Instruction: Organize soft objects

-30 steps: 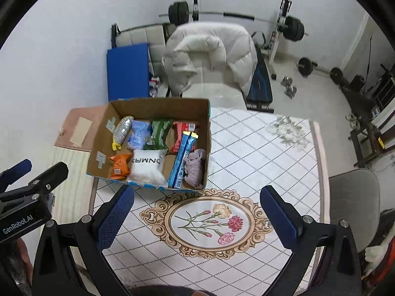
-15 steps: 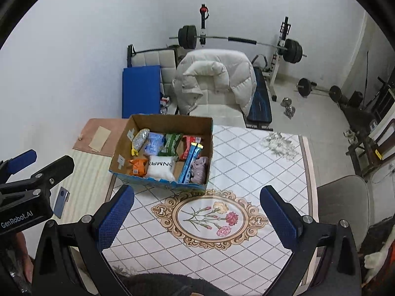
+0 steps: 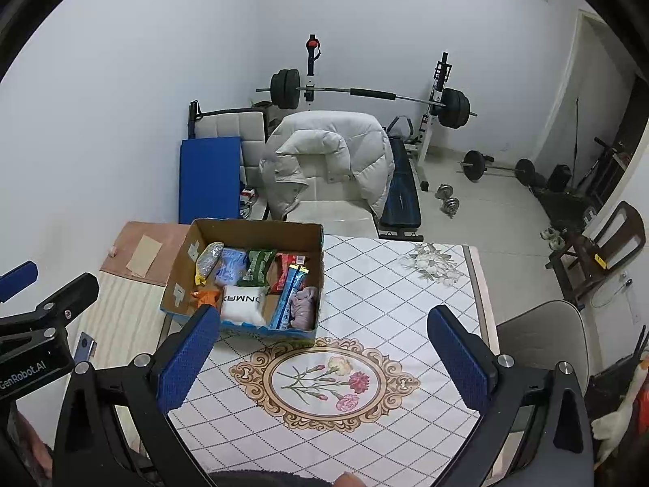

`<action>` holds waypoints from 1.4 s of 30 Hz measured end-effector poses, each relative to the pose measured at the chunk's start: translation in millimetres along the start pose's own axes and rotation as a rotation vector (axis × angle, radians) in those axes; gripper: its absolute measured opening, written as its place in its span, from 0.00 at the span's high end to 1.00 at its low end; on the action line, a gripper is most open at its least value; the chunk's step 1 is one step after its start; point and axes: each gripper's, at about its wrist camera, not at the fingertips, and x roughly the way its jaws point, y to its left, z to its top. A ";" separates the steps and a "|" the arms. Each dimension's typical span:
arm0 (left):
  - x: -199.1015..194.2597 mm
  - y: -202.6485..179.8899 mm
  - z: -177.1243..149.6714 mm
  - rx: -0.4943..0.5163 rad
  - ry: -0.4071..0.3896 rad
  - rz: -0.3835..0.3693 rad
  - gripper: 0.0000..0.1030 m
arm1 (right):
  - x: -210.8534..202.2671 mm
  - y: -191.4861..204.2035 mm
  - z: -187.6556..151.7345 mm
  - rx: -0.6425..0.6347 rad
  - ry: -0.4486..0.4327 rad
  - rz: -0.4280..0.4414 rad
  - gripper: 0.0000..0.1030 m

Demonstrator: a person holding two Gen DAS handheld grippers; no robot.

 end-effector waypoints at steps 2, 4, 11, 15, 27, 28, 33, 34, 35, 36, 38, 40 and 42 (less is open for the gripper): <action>-0.2 1.2 0.1 -0.003 -0.002 0.002 0.00 | -1.0 -0.7 -0.2 0.000 -0.002 -0.001 0.00; -0.2 2.0 0.1 -0.003 -0.002 0.001 0.00 | -1.0 -0.9 -0.1 -0.003 -0.002 -0.002 0.00; -0.3 2.4 0.4 -0.001 -0.002 0.000 0.00 | -4.7 0.4 3.1 -0.009 -0.002 -0.016 0.00; -0.4 2.0 -0.9 0.001 -0.009 0.006 0.00 | -4.7 0.8 3.7 -0.009 0.005 -0.018 0.00; -3.6 -1.9 -3.6 -0.002 -0.008 0.003 0.00 | -8.7 -5.6 2.4 0.005 -0.010 -0.028 0.00; -3.5 -1.7 -3.7 -0.002 -0.007 0.003 0.00 | -9.1 -6.1 2.3 0.005 -0.012 -0.028 0.00; -3.1 -0.5 -3.4 -0.004 -0.007 -0.001 0.00 | -10.0 -6.4 2.4 0.002 -0.011 -0.028 0.00; -3.1 -0.2 -3.4 -0.003 -0.006 -0.002 0.00 | -9.9 -6.1 2.5 0.002 -0.013 -0.030 0.00; -3.9 -0.7 -3.3 -0.005 -0.006 -0.002 0.00 | -9.7 -5.9 2.7 0.002 -0.013 -0.030 0.00; -5.2 -1.8 -3.0 -0.008 -0.007 -0.001 0.00 | -10.1 -6.5 2.4 0.000 -0.015 -0.032 0.00; -5.1 -1.7 -3.0 -0.008 -0.006 -0.001 0.00 | -11.0 -6.6 1.9 -0.003 -0.018 -0.033 0.00; -5.7 -2.2 -3.3 -0.008 -0.007 0.002 0.00 | -11.3 -6.5 2.1 -0.005 -0.017 -0.033 0.00; -6.1 -1.3 -2.6 -0.015 -0.007 0.000 0.00 | -11.6 -6.8 2.6 -0.008 -0.015 -0.033 0.00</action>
